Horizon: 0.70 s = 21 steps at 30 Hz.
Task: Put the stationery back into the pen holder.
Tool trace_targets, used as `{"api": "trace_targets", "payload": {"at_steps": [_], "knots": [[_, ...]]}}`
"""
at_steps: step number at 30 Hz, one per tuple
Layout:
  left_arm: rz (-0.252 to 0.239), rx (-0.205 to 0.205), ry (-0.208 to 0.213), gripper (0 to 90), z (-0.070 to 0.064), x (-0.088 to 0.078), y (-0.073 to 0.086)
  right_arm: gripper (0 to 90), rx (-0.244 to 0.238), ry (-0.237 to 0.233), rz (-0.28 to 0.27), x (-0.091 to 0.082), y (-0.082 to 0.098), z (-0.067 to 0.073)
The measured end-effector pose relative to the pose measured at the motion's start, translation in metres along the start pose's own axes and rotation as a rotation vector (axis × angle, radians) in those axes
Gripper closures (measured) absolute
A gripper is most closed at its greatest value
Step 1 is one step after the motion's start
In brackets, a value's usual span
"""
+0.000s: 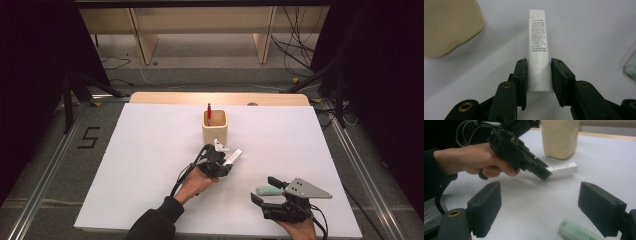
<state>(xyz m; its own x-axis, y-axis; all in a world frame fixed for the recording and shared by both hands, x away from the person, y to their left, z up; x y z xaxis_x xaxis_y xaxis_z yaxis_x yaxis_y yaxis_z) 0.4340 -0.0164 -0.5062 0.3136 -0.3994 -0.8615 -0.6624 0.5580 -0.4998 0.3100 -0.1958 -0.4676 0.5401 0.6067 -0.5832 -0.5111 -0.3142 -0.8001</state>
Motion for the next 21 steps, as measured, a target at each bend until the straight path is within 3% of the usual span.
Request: {"api": "trace_targets", "payload": {"at_steps": [7, 15, 21], "knots": [[-0.054, -0.010, 0.056, 66.9, 0.002, -0.023, 0.003, 19.6, 0.001, 0.001, -0.003, 0.000, 0.000, 0.000], [-0.052, 0.005, 0.104, 66.8, 0.007, -0.047, 0.015, 19.6, -0.008, 0.004, -0.005, -0.001, -0.001, 0.001], [-0.035, 0.026, 0.153, 66.8, 0.008, -0.066, 0.029, 19.5, -0.060, 0.031, -0.001, 0.001, -0.004, 0.007]]}}
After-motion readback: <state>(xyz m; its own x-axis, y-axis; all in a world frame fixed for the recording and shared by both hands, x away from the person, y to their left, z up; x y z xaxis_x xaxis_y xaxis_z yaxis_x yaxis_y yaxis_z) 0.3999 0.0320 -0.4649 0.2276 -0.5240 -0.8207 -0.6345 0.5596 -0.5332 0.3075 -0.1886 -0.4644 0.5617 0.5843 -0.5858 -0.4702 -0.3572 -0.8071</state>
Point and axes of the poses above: each handheld gripper's, and its own axes: x roughly forward along the jaws, y roughly out of its underside, z roughly to its left, the point moved 5 cm from there along x, roughly forward along the jaws, and after that the axes turned 13 degrees about z, right-handed, at the moved point
